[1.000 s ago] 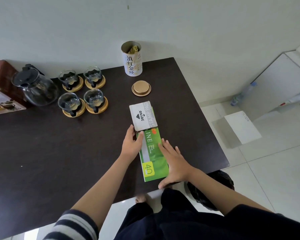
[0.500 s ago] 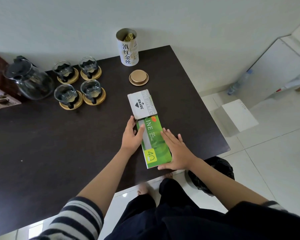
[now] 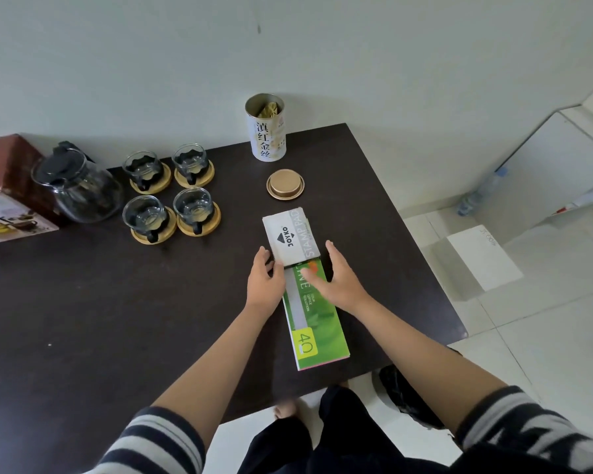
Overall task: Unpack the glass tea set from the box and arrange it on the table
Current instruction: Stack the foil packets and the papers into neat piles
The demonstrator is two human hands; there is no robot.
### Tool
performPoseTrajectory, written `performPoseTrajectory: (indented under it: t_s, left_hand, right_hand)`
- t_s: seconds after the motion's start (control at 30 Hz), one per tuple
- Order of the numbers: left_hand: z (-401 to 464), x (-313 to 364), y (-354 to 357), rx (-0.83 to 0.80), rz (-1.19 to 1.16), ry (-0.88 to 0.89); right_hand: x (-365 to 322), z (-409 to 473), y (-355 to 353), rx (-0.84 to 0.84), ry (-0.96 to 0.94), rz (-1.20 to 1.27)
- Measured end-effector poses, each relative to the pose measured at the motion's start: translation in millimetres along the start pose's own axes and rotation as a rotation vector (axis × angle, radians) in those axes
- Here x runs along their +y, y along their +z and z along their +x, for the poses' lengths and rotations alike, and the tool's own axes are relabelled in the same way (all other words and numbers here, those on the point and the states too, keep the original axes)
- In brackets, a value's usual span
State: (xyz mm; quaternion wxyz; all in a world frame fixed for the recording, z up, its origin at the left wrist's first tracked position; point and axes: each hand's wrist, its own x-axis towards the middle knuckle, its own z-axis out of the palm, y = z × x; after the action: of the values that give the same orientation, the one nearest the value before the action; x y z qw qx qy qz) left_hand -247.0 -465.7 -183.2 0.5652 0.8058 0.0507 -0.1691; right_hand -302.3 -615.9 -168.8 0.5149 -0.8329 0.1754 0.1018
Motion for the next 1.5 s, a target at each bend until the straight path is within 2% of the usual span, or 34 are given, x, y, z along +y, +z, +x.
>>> performPoseTrajectory:
  t_s: [0.1,0.17,0.27,0.4,0.53,0.67,0.77,0.93,1.1,1.23,1.37,1.5]
  left_hand:
    - [10.9,6.4,2.6,0.001,-0.078,-0.054]
    - [16.8,9.9,3.7,0.014,-0.137,-0.092]
    - [23.8,14.5,3.8,0.014,-0.157,-0.132]
    - [20.5,17.4,6.5,0.017,-0.133,-0.143]
    - [13.1,14.3,8.1,0.023,-0.058,-0.099]
    - [10.0,15.8,8.1,0.045,0.026,-0.069]
    - [13.0,22.6,10.1,0.105,0.038,-0.112]
    - [16.8,31.0,15.9,0.087,0.0,-0.159]
    - [19.1,29.4,12.0,0.092,-0.049,-0.195]
    - [21.6,30.7,10.3,0.12,-0.118,-0.255]
    - [24.4,30.0,12.8,0.167,-0.162,-0.249]
    - [27.6,45.6,21.5,0.216,-0.26,-0.204]
  right_hand:
    - [-18.6,22.9,1.7,0.081,0.124,0.19]
    - [-27.0,36.6,0.3,0.112,0.168,0.229]
    - [-38.2,51.2,-3.8,0.075,0.198,0.146]
    - [-42.7,46.0,-2.6,0.053,0.125,0.001]
    - [-30.4,46.8,6.2,0.154,0.086,-0.012]
    - [-33.1,51.9,6.8,0.274,0.171,-0.04]
    - [-40.4,57.5,4.4,0.252,0.222,-0.101]
    - [-42.4,66.4,4.0,0.23,0.254,-0.074]
    - [-40.8,72.5,1.8,0.248,0.364,0.051]
    - [-42.1,80.2,-3.2,0.194,0.436,0.167]
    - [-42.2,87.7,-9.5,0.106,0.437,0.285]
    - [-40.9,98.6,-25.9,0.106,0.409,0.26]
